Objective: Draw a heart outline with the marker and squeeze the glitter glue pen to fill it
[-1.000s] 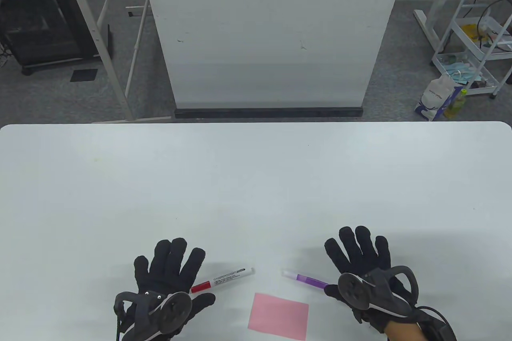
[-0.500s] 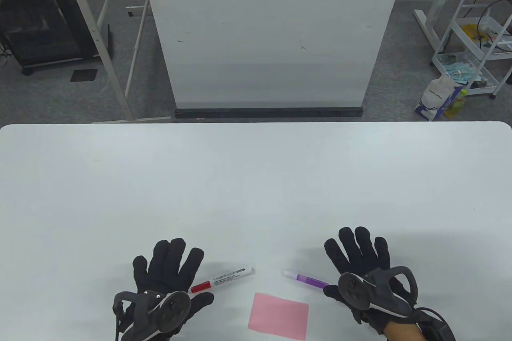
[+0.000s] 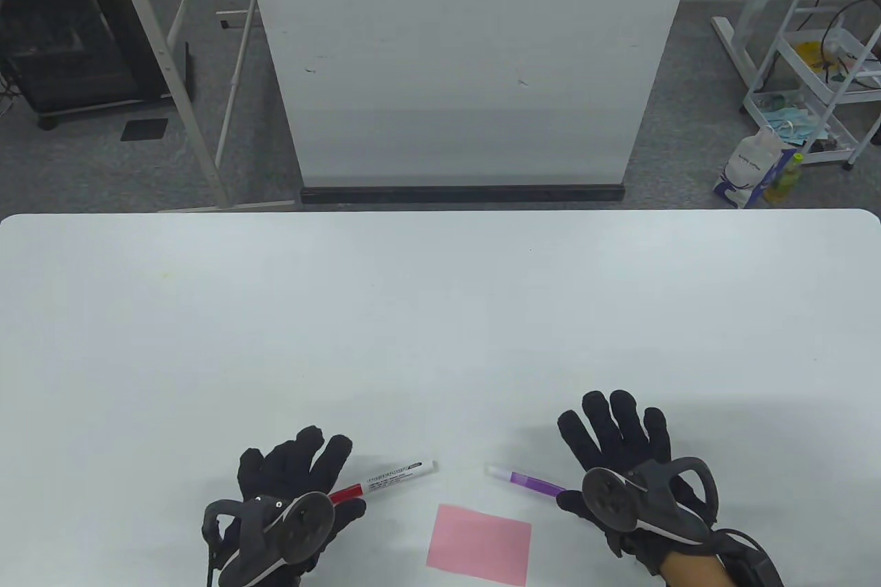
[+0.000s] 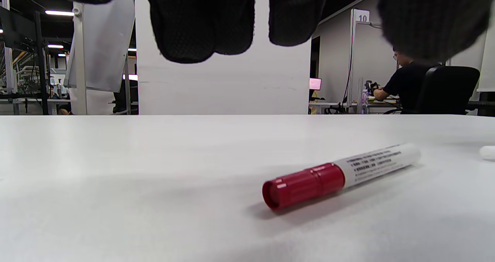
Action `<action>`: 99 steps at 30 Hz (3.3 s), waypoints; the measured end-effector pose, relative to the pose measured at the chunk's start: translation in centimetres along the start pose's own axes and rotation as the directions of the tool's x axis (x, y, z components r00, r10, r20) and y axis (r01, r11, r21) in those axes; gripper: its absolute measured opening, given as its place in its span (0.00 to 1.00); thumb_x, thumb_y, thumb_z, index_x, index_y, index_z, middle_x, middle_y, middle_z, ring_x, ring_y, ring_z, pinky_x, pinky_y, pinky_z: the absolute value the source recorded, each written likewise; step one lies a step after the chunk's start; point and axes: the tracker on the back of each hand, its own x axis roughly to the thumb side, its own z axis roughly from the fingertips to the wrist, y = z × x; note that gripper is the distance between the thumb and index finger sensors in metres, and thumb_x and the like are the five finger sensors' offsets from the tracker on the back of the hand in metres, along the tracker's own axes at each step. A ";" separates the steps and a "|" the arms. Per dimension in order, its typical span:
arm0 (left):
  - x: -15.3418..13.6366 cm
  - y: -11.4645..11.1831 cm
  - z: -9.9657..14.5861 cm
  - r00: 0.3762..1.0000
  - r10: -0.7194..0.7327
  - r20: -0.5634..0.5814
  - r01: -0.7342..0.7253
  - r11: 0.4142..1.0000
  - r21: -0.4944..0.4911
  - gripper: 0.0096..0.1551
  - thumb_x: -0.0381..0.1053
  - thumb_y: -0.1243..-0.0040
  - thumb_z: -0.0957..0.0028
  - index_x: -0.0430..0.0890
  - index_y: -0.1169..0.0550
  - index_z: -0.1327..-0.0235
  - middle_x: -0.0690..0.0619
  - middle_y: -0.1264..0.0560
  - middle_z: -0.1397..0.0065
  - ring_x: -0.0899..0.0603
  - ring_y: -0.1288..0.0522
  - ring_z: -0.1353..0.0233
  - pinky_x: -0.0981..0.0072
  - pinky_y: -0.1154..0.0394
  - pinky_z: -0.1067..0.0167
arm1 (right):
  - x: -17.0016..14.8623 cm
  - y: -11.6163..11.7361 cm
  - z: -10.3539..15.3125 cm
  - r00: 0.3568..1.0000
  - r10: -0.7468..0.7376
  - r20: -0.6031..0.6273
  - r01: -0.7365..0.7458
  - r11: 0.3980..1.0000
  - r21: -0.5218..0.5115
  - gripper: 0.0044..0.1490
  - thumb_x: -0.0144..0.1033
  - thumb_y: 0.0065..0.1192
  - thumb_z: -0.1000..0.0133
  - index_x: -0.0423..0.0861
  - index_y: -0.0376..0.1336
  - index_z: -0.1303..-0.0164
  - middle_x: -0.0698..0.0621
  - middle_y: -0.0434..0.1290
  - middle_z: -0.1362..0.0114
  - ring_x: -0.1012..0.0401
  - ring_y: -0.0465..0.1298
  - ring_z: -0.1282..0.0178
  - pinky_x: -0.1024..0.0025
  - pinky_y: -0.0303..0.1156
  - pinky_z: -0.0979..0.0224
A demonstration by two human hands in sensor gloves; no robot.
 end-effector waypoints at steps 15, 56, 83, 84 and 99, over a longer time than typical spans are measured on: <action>-0.1 -3.8 -2.4 0.996 -0.059 -0.067 0.044 0.978 -0.205 0.32 0.64 0.31 0.57 0.57 0.19 0.38 0.51 0.21 0.31 0.39 0.22 0.39 0.29 0.35 0.33 | 0.4 0.1 -0.1 1.000 0.003 0.016 -0.003 1.000 0.017 0.61 0.73 0.53 0.57 0.60 0.35 0.20 0.42 0.33 0.14 0.36 0.37 0.15 0.28 0.40 0.22; 8.5 -0.7 0.6 0.940 0.080 0.330 -0.101 0.994 0.046 0.25 0.61 0.30 0.58 0.55 0.15 0.48 0.54 0.19 0.36 0.41 0.20 0.41 0.39 0.29 0.39 | 8.1 0.2 0.8 0.919 -0.273 0.283 0.299 0.953 -0.052 0.44 0.60 0.62 0.55 0.60 0.56 0.27 0.53 0.73 0.27 0.53 0.74 0.27 0.41 0.61 0.24; 9.6 -1.6 -2.0 0.903 0.106 0.416 -0.058 0.990 -0.126 0.29 0.61 0.31 0.57 0.54 0.18 0.42 0.55 0.13 0.48 0.44 0.16 0.48 0.39 0.28 0.39 | 3.4 -2.9 1.8 0.798 -0.547 0.251 0.591 0.791 -0.155 0.25 0.50 0.75 0.57 0.57 0.77 0.50 0.49 0.82 0.65 0.54 0.78 0.67 0.46 0.72 0.38; 9.9 -1.8 -2.2 0.899 0.107 0.424 -0.051 0.989 -0.140 0.29 0.61 0.31 0.56 0.54 0.18 0.41 0.55 0.14 0.47 0.44 0.17 0.47 0.38 0.28 0.38 | 3.5 -2.9 1.8 0.798 -0.547 0.252 0.592 0.791 -0.156 0.25 0.50 0.75 0.57 0.56 0.77 0.50 0.49 0.82 0.65 0.55 0.78 0.67 0.46 0.72 0.38; 12.8 -4.9 -3.0 0.908 0.037 0.417 0.082 0.961 -0.264 0.32 0.61 0.29 0.58 0.57 0.21 0.38 0.55 0.16 0.46 0.41 0.19 0.44 0.37 0.30 0.37 | 5.1 -2.1 1.7 0.810 -0.523 0.266 0.564 0.819 -0.107 0.23 0.50 0.72 0.55 0.53 0.77 0.52 0.48 0.81 0.66 0.56 0.78 0.69 0.48 0.74 0.39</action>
